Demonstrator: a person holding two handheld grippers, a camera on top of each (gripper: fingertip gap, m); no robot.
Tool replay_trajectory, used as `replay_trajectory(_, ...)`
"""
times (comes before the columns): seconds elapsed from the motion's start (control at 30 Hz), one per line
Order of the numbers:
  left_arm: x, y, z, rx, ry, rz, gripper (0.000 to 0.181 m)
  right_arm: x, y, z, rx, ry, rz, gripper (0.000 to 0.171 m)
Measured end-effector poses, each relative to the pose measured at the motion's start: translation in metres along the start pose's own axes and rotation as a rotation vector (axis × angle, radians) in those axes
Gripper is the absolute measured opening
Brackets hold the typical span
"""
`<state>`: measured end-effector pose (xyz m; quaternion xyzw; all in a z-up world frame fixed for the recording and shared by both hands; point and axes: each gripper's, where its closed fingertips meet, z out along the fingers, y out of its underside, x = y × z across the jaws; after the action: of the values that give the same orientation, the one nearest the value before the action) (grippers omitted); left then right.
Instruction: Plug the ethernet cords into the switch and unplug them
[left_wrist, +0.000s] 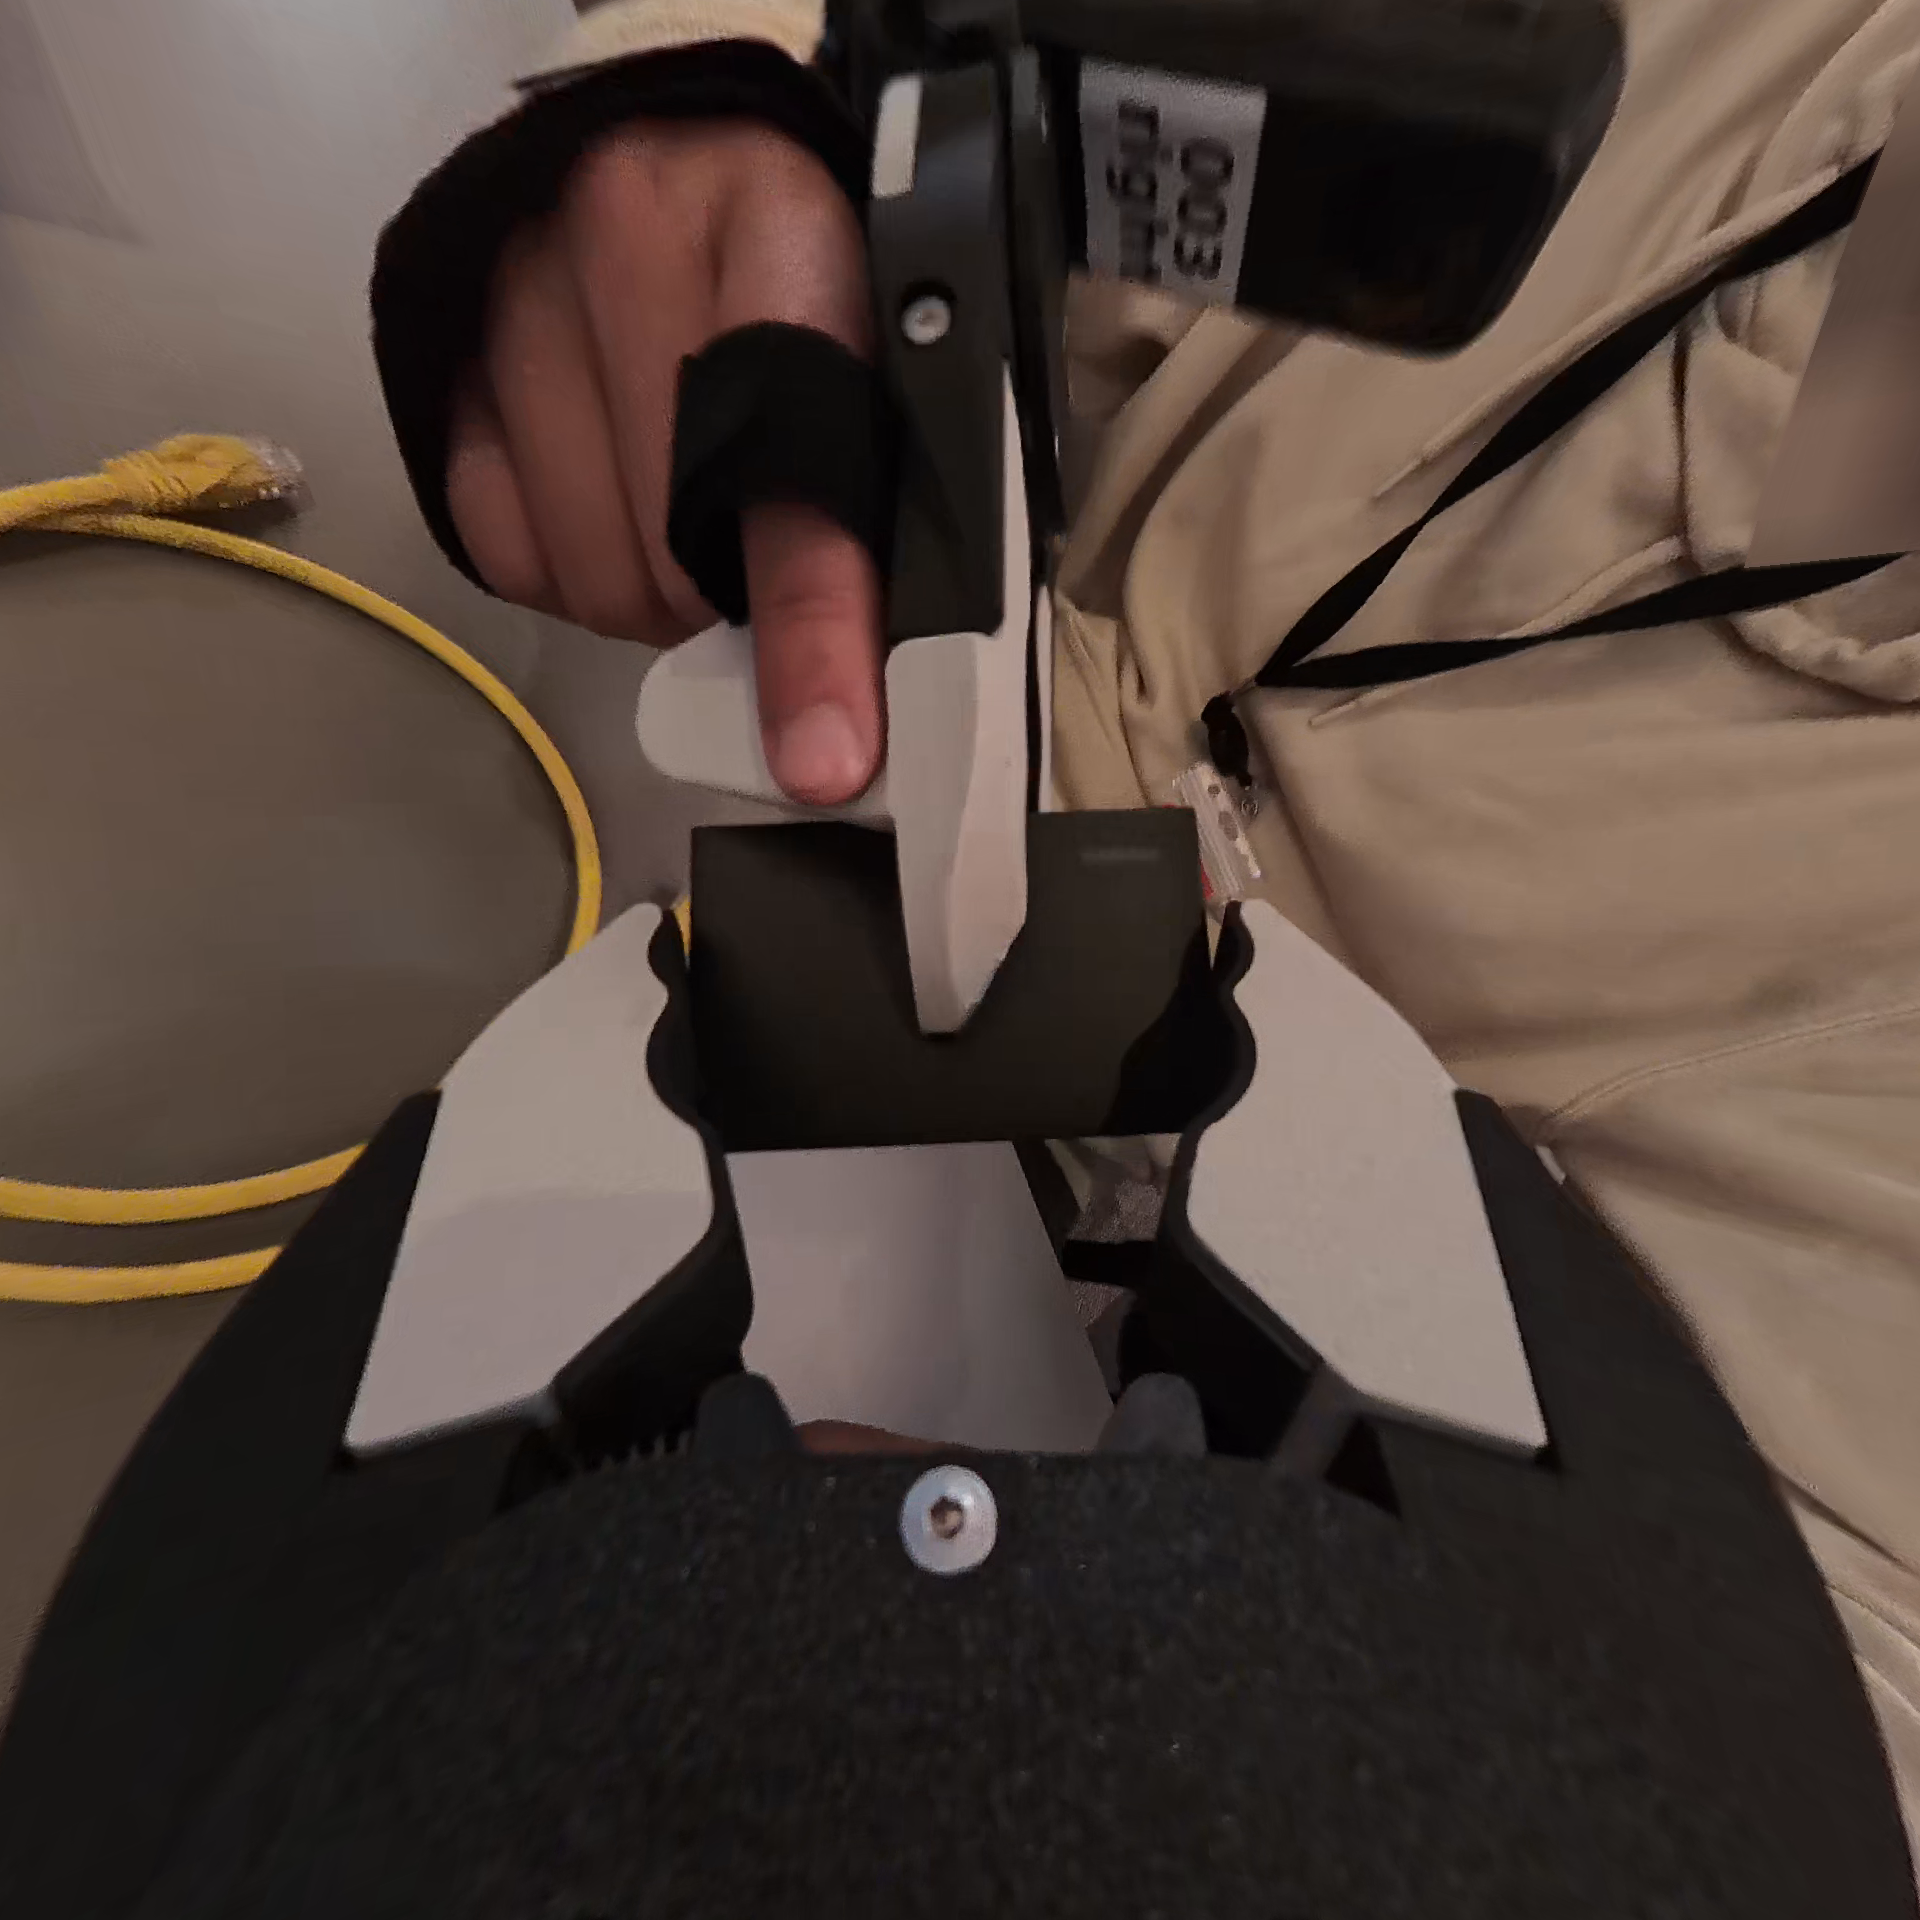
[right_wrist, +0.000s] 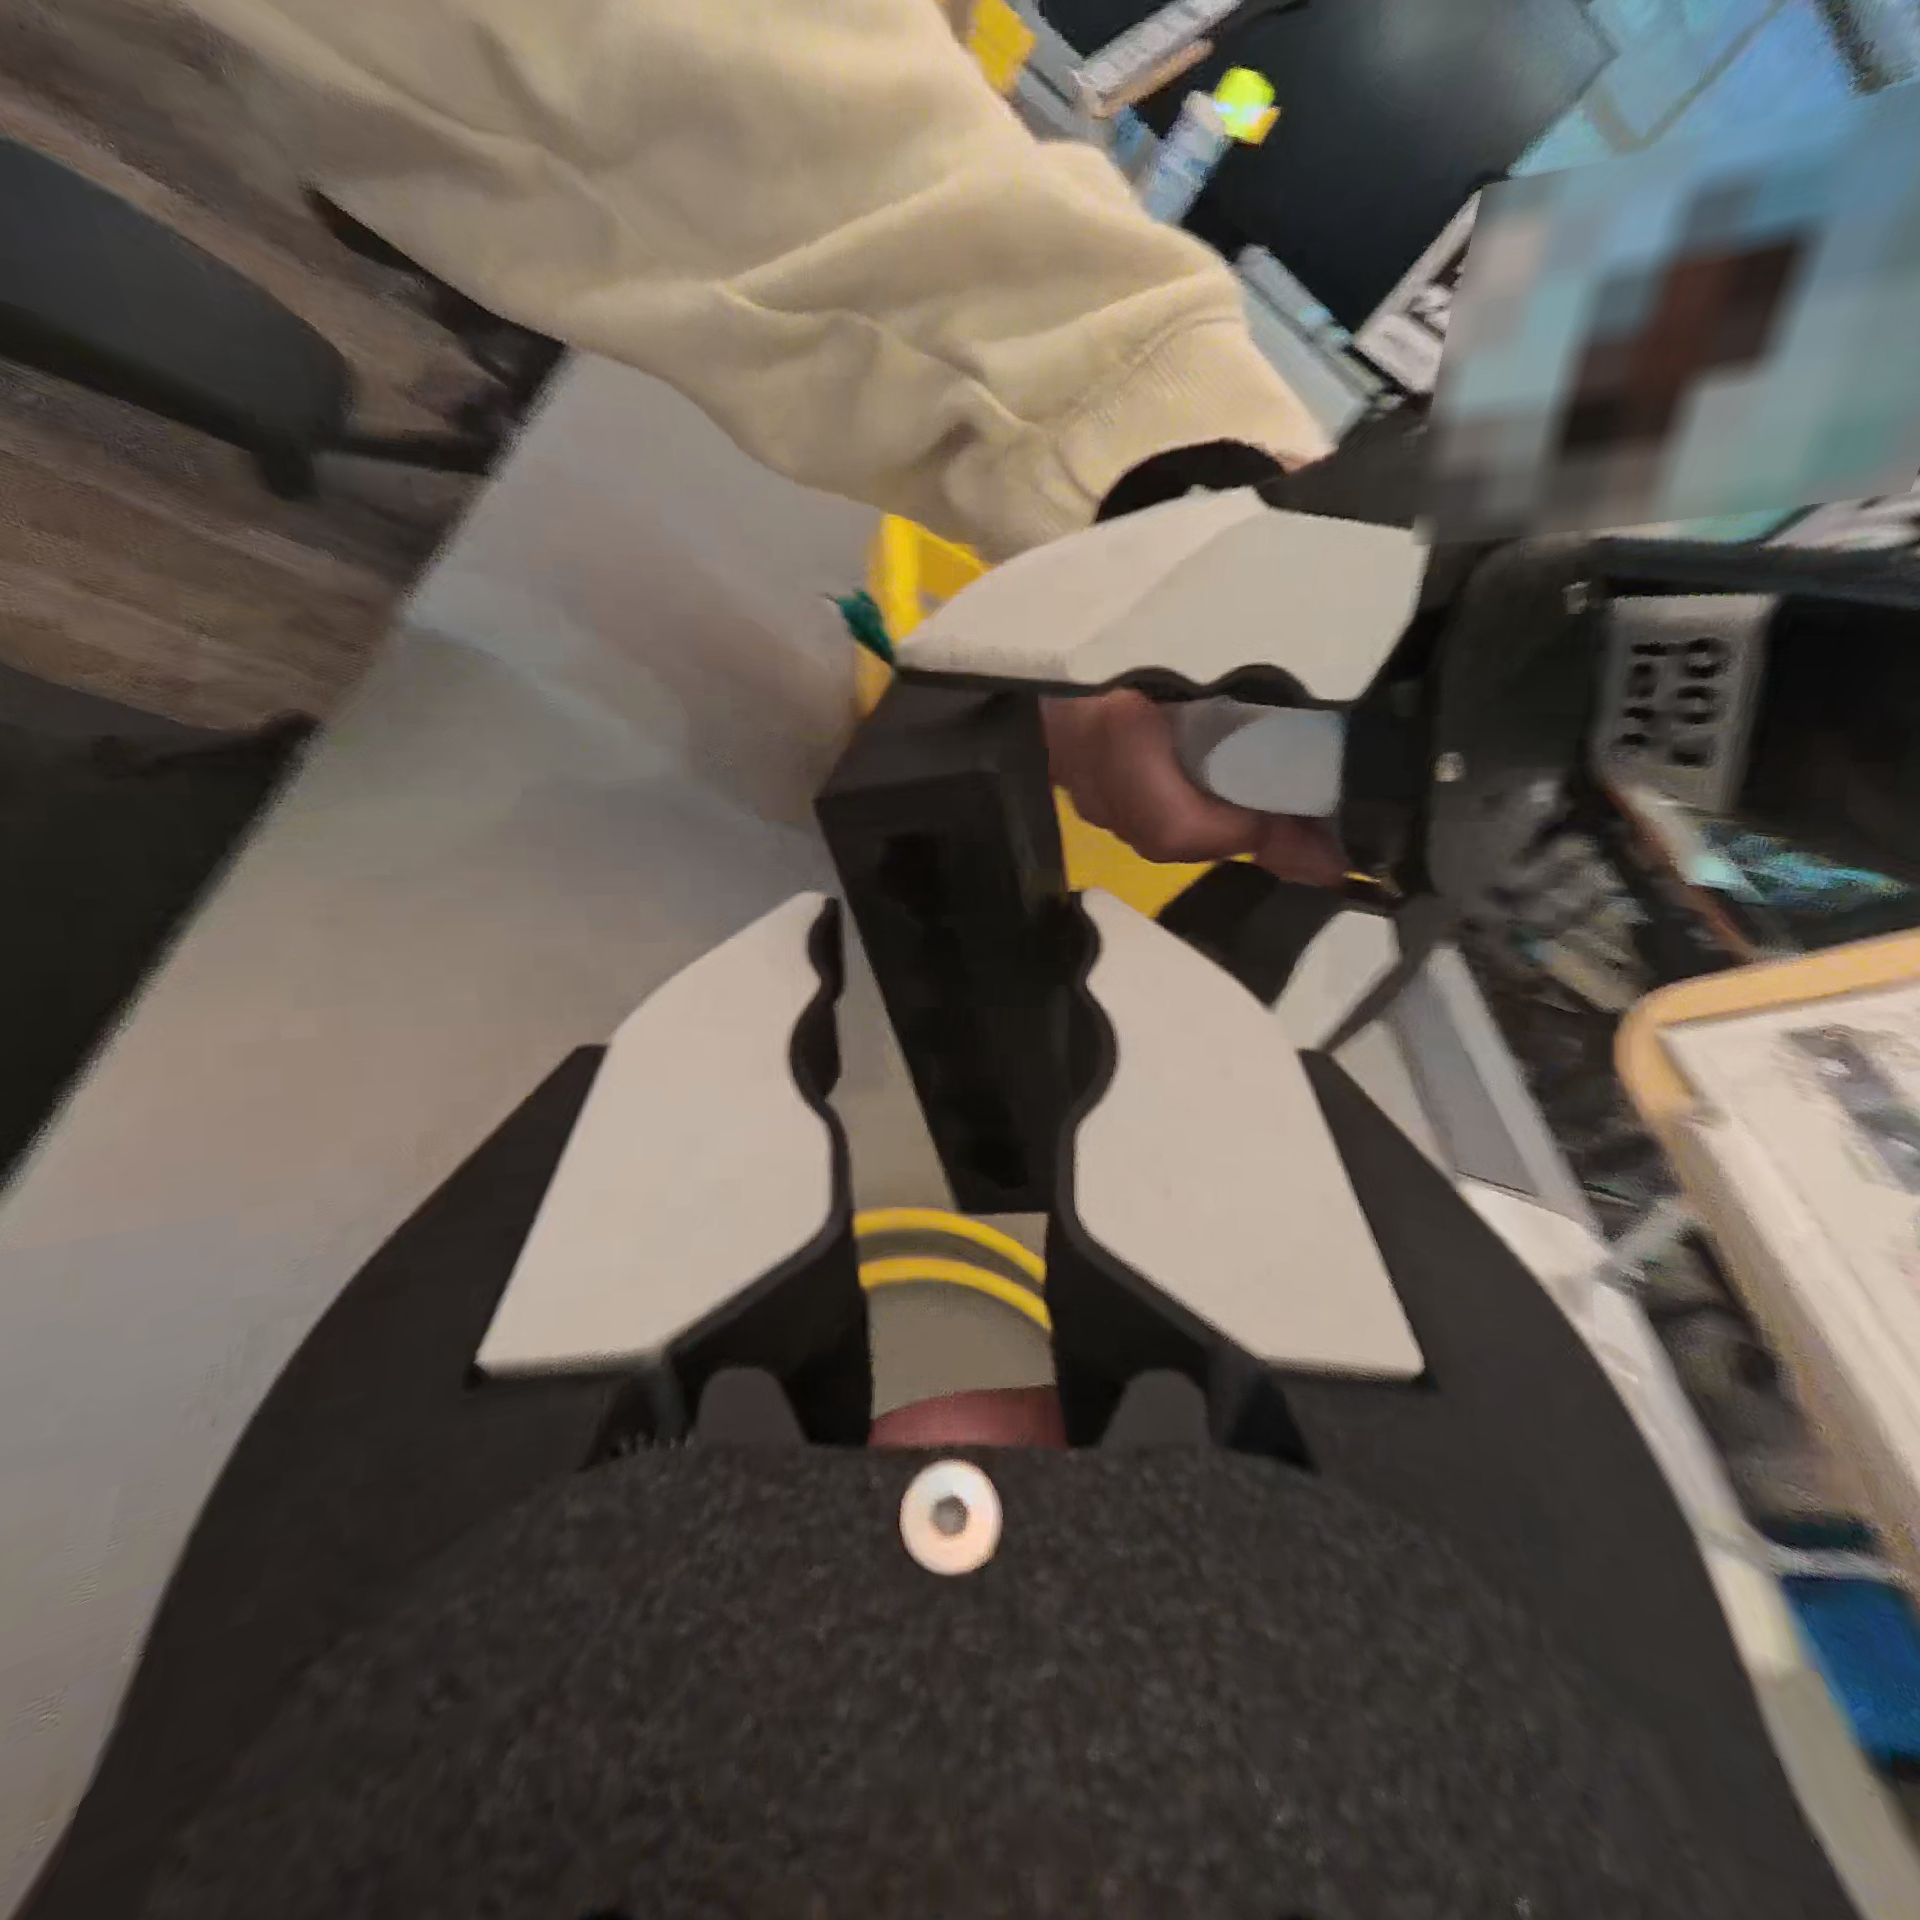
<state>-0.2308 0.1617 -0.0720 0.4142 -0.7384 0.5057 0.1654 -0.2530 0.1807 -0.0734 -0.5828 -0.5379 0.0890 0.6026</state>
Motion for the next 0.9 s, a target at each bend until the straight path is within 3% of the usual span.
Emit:
replay_trajectory(0.03,-0.003,-0.001,0.001,0.022,0.012,-0.008,0.095,0.005,0.004,0.000,-0.014,0.065,-0.041,0.031)
replay_trajectory(0.13,-0.014,-0.001,-0.001,0.067,-0.020,-0.035,0.092,0.007,0.017,0.001,-0.075,0.079,-0.069,0.030)
replay_trajectory(0.17,-0.016,-0.006,-0.007,0.106,-0.046,-0.038,0.081,0.009,0.019,0.001,-0.081,0.084,-0.044,0.028)
replay_trajectory(0.2,-0.014,-0.009,-0.014,0.143,-0.075,-0.025,0.058,0.012,0.023,0.001,-0.091,0.081,0.014,0.028)
replay_trajectory(0.23,-0.012,-0.012,-0.022,0.172,-0.128,-0.001,0.057,0.015,0.027,0.001,-0.097,0.065,0.082,0.028)
replay_trajectory(0.4,-0.028,-0.003,-0.056,0.230,-0.727,0.101,0.065,0.030,0.046,0.001,-0.098,0.052,0.354,0.028)
replay_trajectory(0.5,-0.029,0.011,-0.050,0.263,-0.886,0.140,0.063,0.024,0.042,0.002,-0.074,-0.019,0.434,0.028)
replay_trajectory(0.57,-0.029,0.014,-0.042,0.303,-0.883,0.140,0.061,0.012,0.035,0.004,-0.058,-0.086,0.439,0.028)
replay_trajectory(0.67,-0.021,0.011,-0.027,0.362,-0.793,0.176,0.034,0.005,0.037,0.009,-0.093,-0.103,0.431,0.028)
replay_trajectory(0.77,-0.019,0.016,-0.023,0.378,-0.746,0.188,0.032,-0.001,0.036,0.009,-0.090,-0.144,0.437,0.028)
replay_trajectory(0.9,-0.013,0.014,-0.031,0.530,-0.596,0.081,0.030,-0.002,0.031,0.008,-0.058,-0.102,0.309,0.040)
